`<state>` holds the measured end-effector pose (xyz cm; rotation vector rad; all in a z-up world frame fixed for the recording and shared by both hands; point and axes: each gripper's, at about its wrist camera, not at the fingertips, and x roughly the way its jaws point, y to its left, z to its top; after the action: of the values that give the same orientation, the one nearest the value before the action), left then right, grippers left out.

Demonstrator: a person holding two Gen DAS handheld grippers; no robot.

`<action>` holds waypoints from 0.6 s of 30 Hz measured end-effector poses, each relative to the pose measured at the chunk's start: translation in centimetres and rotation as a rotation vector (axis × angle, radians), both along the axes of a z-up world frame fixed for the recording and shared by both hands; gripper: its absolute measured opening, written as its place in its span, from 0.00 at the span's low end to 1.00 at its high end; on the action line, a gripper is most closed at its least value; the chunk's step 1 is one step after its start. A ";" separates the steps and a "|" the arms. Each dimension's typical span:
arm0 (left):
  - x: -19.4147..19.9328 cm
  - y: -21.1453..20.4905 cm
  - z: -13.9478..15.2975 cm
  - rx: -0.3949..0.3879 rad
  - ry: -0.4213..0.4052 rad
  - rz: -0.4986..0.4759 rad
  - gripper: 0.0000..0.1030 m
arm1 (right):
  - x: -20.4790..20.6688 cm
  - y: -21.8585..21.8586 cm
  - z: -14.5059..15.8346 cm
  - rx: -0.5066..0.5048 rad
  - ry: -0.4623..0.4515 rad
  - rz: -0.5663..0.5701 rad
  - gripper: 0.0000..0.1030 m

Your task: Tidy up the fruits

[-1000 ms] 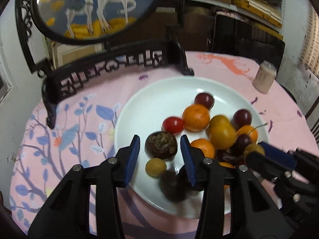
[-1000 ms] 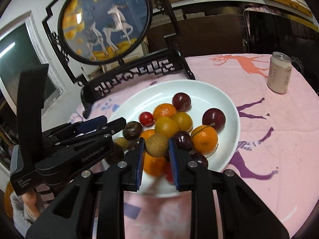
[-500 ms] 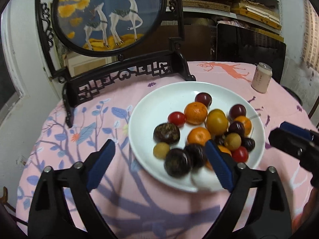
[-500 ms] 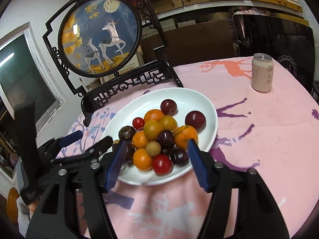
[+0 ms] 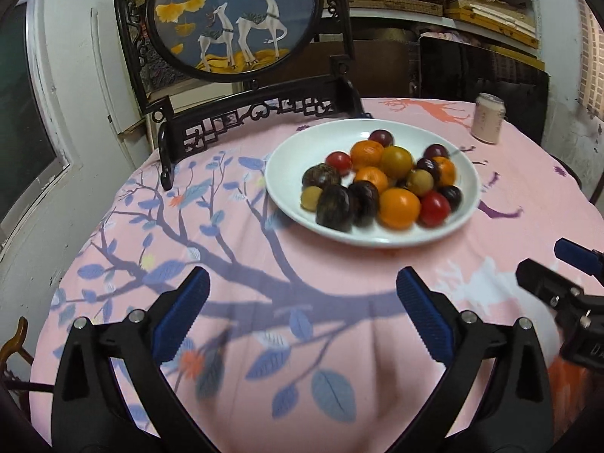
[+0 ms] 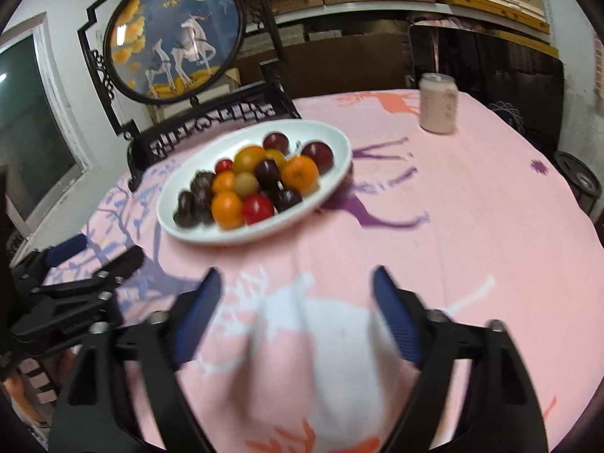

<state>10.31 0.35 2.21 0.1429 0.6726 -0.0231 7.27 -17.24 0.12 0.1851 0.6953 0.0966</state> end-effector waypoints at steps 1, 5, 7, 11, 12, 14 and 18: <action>-0.6 -0.1 0.2 -0.005 0.000 -0.014 0.98 | -0.6 0.2 0.2 -0.015 -0.013 -0.010 0.95; -1.8 -0.3 0.7 -0.021 -0.024 -0.046 0.98 | -2.0 0.6 1.0 -0.056 -0.056 -0.033 0.99; -1.9 -0.4 0.9 -0.020 -0.029 -0.047 0.98 | -2.4 0.8 1.2 -0.065 -0.064 -0.033 0.99; -1.7 -0.5 0.8 -0.026 -0.014 -0.062 0.98 | -2.5 1.0 1.5 -0.072 -0.067 -0.021 0.99; -1.6 -0.5 0.8 -0.026 -0.011 -0.059 0.98 | -2.6 1.0 1.5 -0.070 -0.070 -0.020 0.99; -1.5 -0.3 0.7 -0.033 -0.003 -0.053 0.98 | -2.7 1.1 1.7 -0.058 -0.073 -0.011 0.99; -1.7 -0.1 0.9 -0.056 -0.004 -0.061 0.98 | -2.7 1.2 1.7 -0.056 -0.071 -0.003 0.99</action>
<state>8.65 0.23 3.12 0.1099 0.6626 -0.0999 4.55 -16.01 1.82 0.1282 0.6259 0.0805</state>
